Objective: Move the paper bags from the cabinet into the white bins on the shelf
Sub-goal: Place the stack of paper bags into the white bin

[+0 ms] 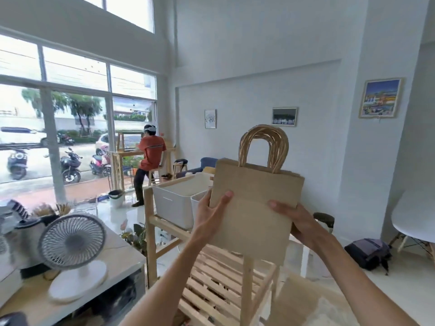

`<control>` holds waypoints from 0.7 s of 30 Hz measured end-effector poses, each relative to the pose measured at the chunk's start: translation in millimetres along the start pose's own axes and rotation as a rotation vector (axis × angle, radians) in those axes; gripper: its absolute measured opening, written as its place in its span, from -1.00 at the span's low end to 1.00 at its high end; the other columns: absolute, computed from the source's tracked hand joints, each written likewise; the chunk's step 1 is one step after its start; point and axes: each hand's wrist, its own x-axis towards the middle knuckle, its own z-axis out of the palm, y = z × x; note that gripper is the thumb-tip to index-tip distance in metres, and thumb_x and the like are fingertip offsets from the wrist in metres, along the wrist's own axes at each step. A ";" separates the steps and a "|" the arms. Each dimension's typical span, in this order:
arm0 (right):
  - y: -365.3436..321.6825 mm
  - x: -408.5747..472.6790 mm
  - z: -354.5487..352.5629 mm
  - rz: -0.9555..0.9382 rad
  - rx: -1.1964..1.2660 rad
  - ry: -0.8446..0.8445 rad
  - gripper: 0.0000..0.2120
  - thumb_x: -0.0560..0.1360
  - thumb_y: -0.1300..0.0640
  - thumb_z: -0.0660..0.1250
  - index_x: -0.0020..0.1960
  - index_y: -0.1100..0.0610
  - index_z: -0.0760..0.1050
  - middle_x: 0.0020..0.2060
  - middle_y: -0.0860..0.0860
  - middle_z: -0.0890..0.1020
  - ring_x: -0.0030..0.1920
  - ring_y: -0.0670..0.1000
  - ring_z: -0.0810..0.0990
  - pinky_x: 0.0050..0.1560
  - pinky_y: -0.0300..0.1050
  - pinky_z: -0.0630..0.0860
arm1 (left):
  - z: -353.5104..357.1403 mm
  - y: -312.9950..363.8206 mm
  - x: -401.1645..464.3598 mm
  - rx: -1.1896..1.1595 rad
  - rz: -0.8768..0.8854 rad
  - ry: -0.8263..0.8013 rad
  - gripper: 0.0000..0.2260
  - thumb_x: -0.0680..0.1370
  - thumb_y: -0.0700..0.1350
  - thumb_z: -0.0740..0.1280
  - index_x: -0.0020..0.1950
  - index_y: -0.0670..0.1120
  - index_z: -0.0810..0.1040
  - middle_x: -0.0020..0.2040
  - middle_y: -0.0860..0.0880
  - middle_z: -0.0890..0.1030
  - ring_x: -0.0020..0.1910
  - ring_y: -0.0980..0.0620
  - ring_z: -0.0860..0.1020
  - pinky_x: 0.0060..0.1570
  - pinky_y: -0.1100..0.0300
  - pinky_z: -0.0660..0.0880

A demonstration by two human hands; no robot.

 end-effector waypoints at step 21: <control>-30.6 254.9 91.6 -0.408 -0.369 0.099 -0.86 0.39 0.01 0.60 -0.08 -0.10 0.69 -0.16 -0.19 0.77 -0.13 -0.14 0.75 -0.22 -0.28 0.65 | -149.1 -46.8 190.0 0.326 0.106 -0.114 -0.53 0.58 0.39 -0.04 0.28 0.14 0.39 0.20 0.11 0.51 0.13 0.26 0.48 0.10 0.35 0.36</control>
